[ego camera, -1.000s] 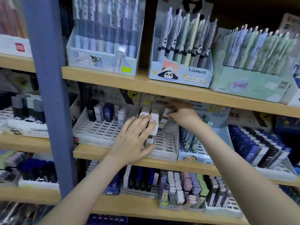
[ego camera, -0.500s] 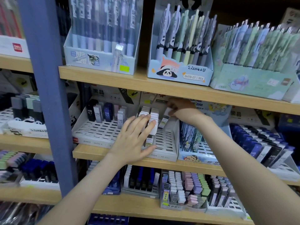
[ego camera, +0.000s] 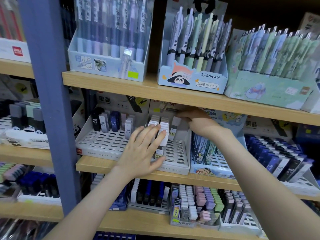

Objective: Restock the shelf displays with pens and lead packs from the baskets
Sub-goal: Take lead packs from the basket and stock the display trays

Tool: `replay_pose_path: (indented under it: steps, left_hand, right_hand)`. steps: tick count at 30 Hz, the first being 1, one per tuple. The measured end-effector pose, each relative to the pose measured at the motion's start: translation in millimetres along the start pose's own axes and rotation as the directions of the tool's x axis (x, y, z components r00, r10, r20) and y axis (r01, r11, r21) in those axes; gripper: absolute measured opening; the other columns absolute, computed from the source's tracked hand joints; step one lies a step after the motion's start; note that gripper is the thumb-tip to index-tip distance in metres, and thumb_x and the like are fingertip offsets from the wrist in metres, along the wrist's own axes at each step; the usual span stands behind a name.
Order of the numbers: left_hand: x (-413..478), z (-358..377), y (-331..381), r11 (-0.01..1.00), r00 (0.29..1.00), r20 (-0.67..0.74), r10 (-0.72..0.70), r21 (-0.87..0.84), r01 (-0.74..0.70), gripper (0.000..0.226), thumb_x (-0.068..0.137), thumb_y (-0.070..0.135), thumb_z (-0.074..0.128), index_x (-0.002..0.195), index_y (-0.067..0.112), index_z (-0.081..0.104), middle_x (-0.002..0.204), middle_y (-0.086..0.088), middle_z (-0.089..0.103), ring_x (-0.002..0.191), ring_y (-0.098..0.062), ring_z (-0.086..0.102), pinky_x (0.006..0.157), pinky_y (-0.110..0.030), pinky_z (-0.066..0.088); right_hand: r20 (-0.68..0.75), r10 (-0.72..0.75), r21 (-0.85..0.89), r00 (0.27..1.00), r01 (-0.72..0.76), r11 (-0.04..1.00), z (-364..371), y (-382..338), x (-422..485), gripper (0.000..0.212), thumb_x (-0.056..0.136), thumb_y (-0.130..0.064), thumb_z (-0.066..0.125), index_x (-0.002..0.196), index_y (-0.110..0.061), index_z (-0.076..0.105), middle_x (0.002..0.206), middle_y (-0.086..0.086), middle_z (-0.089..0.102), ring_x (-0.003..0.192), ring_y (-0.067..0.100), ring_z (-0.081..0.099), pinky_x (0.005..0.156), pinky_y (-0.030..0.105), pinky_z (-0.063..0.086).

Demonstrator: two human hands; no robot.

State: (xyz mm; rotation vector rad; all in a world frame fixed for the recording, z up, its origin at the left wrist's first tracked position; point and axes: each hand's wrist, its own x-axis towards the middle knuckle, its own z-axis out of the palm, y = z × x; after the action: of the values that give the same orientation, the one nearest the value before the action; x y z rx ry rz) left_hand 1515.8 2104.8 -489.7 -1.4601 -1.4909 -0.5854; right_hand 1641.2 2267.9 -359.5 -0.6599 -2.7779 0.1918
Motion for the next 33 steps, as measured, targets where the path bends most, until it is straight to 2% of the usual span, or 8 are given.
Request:
replay_pose_path:
  steps: [5,12,18,20,23,27,30,33]
  left_hand:
    - [0.2,-0.5,-0.2,1.0,1.0,0.014,-0.003,0.007,0.003,0.072,0.087,0.049,0.053,0.143,0.009,0.032,0.143,-0.013,0.037,0.132,-0.029,0.039,0.111,-0.045,0.026]
    - [2.1,-3.4,0.8,1.0,1.0,0.02,-0.013,-0.009,0.013,0.069,0.086,0.048,0.054,0.14,0.009,0.035,0.137,-0.013,0.041,0.127,-0.029,0.041,0.107,-0.047,0.032]
    - [6.4,-8.4,3.4,1.0,0.999,0.049,-0.015,-0.015,0.016,0.066,0.084,0.044,0.058,0.135,0.006,0.04,0.127,-0.015,0.051,0.12,-0.029,0.045,0.102,-0.045,0.036]
    - [8.7,-12.7,4.5,1.0,0.997,0.075,-0.02,-0.017,0.022,0.064,0.084,0.043,0.058,0.133,0.006,0.041,0.124,-0.017,0.056,0.117,-0.03,0.047,0.101,-0.045,0.037]
    - [10.2,-25.0,8.3,1.0,0.993,0.111,-0.03,0.011,0.029,0.059,0.089,0.04,0.053,0.135,0.007,0.04,0.129,-0.018,0.056,0.122,-0.031,0.048,0.104,-0.046,0.035]
    - [-15.1,-49.4,19.9,0.999,0.994,0.102,-0.046,0.002,0.046,0.057,0.091,0.03,0.056,0.14,0.009,0.038,0.146,-0.019,0.043,0.137,-0.031,0.037,0.112,-0.048,0.027]
    - [-61.5,-69.9,29.1,0.992,0.991,0.105,-0.079,-0.092,0.089,0.049,0.087,0.02,0.061,0.131,0.005,0.046,0.142,-0.019,0.047,0.13,-0.031,0.042,0.109,-0.044,0.032]
    - [-140.3,-83.5,36.8,0.977,0.962,0.247,-0.116,-0.146,0.155,0.04,0.087,0.015,0.057,0.124,0.0,0.053,0.132,-0.02,0.054,0.12,-0.031,0.047,0.103,-0.041,0.034]
  right_hand:
    - [0.046,-0.027,0.089,0.999,0.023,0.996,-4.7,-5.0,-8.5,0.054,0.095,0.009,0.034,0.138,-0.021,0.05,0.149,-0.002,0.037,0.137,0.014,0.03,0.09,0.0,0.015]
    - [0.147,-0.012,-0.118,0.989,0.03,0.993,0.0,-1.0,-5.3,0.052,0.098,-0.004,0.037,0.139,-0.035,0.045,0.153,-0.006,0.027,0.142,0.019,0.018,0.116,0.028,0.015]
    - [0.255,0.076,-0.217,0.964,-0.019,0.976,-8.1,-17.7,-19.7,0.048,0.103,-0.029,0.038,0.149,-0.036,0.025,0.158,-0.008,0.015,0.145,0.02,0.012,0.119,0.041,0.012]
    - [0.192,0.092,-0.195,0.977,-0.054,0.979,-11.6,-24.5,-26.5,0.043,0.102,-0.03,0.039,0.145,-0.03,0.034,0.154,0.001,0.028,0.139,0.024,0.026,0.113,0.038,0.026]
    - [-0.035,0.038,-0.138,0.999,-0.043,0.989,-10.3,-35.7,-42.7,0.023,0.101,-0.026,0.039,0.115,-0.014,0.053,0.114,0.011,0.056,0.11,0.03,0.05,0.084,0.035,0.039]
    - [-0.398,-0.259,-0.065,0.88,0.254,0.965,17.4,-59.3,-86.3,0.03,0.096,-0.013,0.048,0.125,-0.01,0.055,0.112,0.008,0.057,0.107,0.028,0.048,0.092,0.041,0.039]
    - [-0.415,-0.348,0.042,0.841,0.4,0.916,65.9,-83.1,-129.2,0.028,0.095,-0.011,0.045,0.119,-0.007,0.057,0.104,0.008,0.059,0.099,0.023,0.048,0.087,0.031,0.038]
    - [-0.236,-0.424,0.105,0.875,0.456,0.884,142.6,-94.5,-166.2,0.033,0.094,-0.014,0.042,0.122,-0.003,0.056,0.102,0.011,0.061,0.096,0.026,0.051,0.086,0.032,0.041]
